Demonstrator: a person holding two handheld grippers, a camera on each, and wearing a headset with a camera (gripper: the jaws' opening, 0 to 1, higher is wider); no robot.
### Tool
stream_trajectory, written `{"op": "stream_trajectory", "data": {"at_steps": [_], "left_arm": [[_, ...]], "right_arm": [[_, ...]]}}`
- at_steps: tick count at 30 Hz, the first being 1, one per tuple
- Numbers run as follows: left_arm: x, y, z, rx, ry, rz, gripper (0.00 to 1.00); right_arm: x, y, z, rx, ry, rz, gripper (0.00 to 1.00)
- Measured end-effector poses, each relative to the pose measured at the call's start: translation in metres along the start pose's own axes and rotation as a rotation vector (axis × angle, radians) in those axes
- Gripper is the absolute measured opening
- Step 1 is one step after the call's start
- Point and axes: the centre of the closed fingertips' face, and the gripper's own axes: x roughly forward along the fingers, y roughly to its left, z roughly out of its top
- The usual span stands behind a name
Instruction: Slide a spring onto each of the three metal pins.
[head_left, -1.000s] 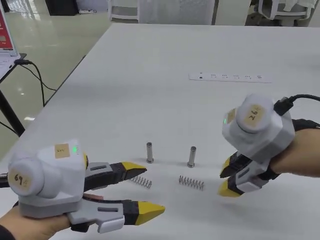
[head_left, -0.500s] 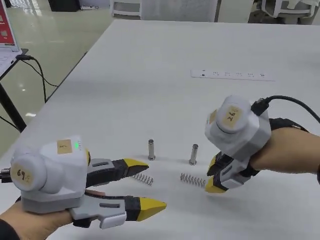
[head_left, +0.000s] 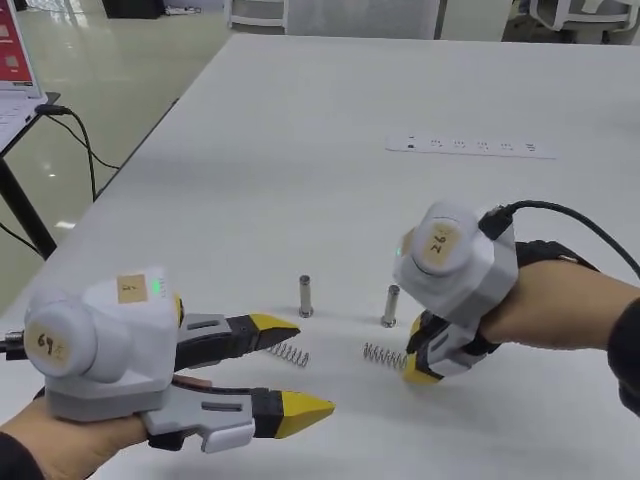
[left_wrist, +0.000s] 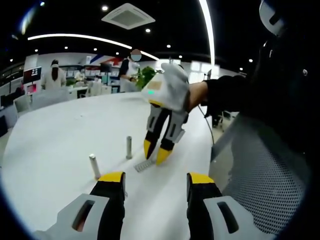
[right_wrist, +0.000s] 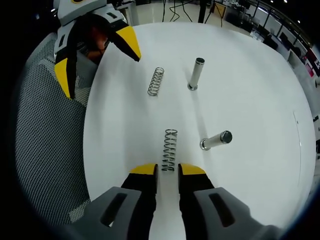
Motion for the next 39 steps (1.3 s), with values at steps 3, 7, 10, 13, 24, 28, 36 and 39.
{"op": "stream_trajectory", "data": {"at_steps": [3, 7, 10, 13, 24, 28, 36, 39], "left_arm": [[0.0, 0.0, 0.0, 0.0, 0.0, 0.0, 0.44], [0.001, 0.0, 0.001, 0.003, 0.002, 0.001, 0.43], [0.001, 0.0, 0.001, 0.008, 0.006, -0.001, 0.43], [0.003, -0.001, 0.002, 0.016, 0.011, -0.006, 0.43], [0.012, 0.0, 0.013, 0.064, 0.026, -0.041, 0.4], [0.015, -0.001, 0.016, 0.084, 0.032, -0.059, 0.39], [0.021, -0.005, 0.024, 0.136, 0.048, -0.102, 0.35], [0.024, -0.007, 0.027, 0.147, 0.045, -0.112, 0.33]], "right_arm": [[0.002, 0.001, 0.0, -0.008, 0.006, 0.0, 0.12], [0.003, -0.001, 0.0, -0.024, 0.011, -0.011, 0.08], [0.002, -0.002, -0.001, -0.036, 0.013, -0.015, 0.08], [-0.001, -0.001, 0.0, -0.03, 0.008, -0.013, 0.08], [-0.025, 0.01, 0.009, -0.036, -0.021, 0.018, 0.08], [-0.037, 0.015, 0.015, -0.044, -0.042, 0.033, 0.08], [-0.059, 0.028, 0.03, -0.084, -0.071, 0.051, 0.08], [-0.063, 0.031, 0.033, -0.098, -0.074, 0.051, 0.08]]}}
